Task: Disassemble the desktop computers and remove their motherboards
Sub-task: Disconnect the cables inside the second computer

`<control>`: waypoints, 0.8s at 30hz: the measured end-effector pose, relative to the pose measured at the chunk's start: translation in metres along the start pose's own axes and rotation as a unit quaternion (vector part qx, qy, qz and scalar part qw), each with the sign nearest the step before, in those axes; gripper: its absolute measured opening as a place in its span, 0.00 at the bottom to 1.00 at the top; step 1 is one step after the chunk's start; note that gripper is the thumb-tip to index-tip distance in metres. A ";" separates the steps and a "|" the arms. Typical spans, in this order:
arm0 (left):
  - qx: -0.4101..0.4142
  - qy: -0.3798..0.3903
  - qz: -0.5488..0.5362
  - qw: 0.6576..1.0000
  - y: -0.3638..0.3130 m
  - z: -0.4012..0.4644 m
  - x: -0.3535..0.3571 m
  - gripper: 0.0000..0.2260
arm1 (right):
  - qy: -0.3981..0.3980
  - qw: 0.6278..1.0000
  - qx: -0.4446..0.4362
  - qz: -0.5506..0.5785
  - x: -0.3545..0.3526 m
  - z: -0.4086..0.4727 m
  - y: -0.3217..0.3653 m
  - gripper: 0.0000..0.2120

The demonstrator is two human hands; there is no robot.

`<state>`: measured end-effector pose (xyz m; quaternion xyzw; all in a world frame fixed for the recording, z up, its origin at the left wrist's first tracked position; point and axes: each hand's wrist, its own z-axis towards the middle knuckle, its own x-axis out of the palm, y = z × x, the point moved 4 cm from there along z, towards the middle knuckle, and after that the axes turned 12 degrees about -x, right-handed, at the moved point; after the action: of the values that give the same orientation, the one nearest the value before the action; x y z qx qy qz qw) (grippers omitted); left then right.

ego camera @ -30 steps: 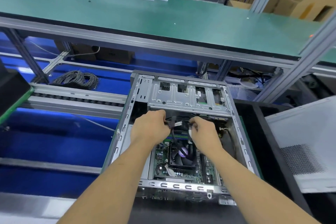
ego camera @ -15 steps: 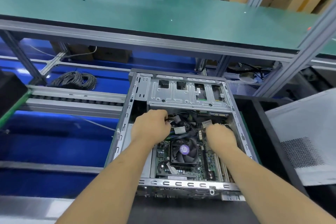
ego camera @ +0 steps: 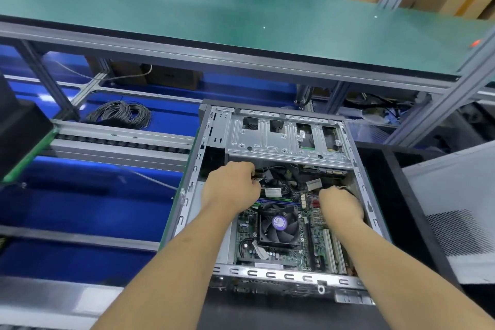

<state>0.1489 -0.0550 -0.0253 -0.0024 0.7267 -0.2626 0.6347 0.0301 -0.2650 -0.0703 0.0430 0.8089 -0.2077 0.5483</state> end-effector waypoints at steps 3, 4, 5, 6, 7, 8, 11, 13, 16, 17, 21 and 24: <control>0.000 -0.006 0.002 1.000 0.000 0.001 0.000 0.07 | -0.064 0.997 -0.040 -0.006 -0.012 0.000 0.008 0.12; -0.002 -0.008 0.003 1.000 0.001 0.001 -0.001 0.07 | -0.052 0.996 -0.068 -0.009 -0.009 0.000 0.013 0.11; -0.003 -0.008 0.003 1.000 0.000 0.000 0.000 0.07 | -0.028 0.995 -0.098 0.005 -0.003 -0.001 0.017 0.10; -0.003 -0.009 0.002 1.000 0.000 0.000 0.000 0.07 | -0.005 0.991 -0.130 0.037 0.004 -0.001 0.020 0.08; -0.003 -0.010 0.002 1.000 0.001 0.000 0.001 0.07 | 0.009 0.983 -0.163 0.087 0.008 -0.002 0.025 0.07; -0.006 -0.009 0.002 1.000 0.001 0.000 0.001 0.07 | 0.002 0.970 -0.187 0.154 0.008 -0.002 0.027 0.07; -0.010 -0.009 -0.004 1.000 0.001 0.000 0.001 0.08 | -0.036 0.965 -0.135 0.223 0.006 0.002 0.017 0.09; -0.008 -0.010 -0.003 1.000 0.001 -0.001 0.001 0.08 | -0.017 0.991 -0.071 0.110 0.006 0.003 0.007 0.13; -0.004 -0.011 -0.001 1.000 0.000 0.000 0.000 0.08 | 0.012 0.994 -0.078 -0.069 0.010 0.005 0.005 0.16; -0.003 -0.012 -0.001 1.000 0.000 0.000 0.000 0.08 | 0.014 0.990 -0.088 -0.108 0.010 0.007 0.007 0.16; -0.002 -0.007 -0.001 1.000 0.000 -0.001 -0.001 0.07 | 0.028 0.967 -0.129 -0.219 0.012 0.017 0.010 0.16; -0.001 -0.006 0.004 1.000 -0.001 -0.002 -0.002 0.06 | 0.066 0.953 -0.148 -0.256 0.016 0.024 0.008 0.18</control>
<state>0.1474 -0.0550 -0.0232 -0.0019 0.7231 -0.2598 0.6401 0.0470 -0.2694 -0.0942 -0.2332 0.8488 -0.2161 0.4225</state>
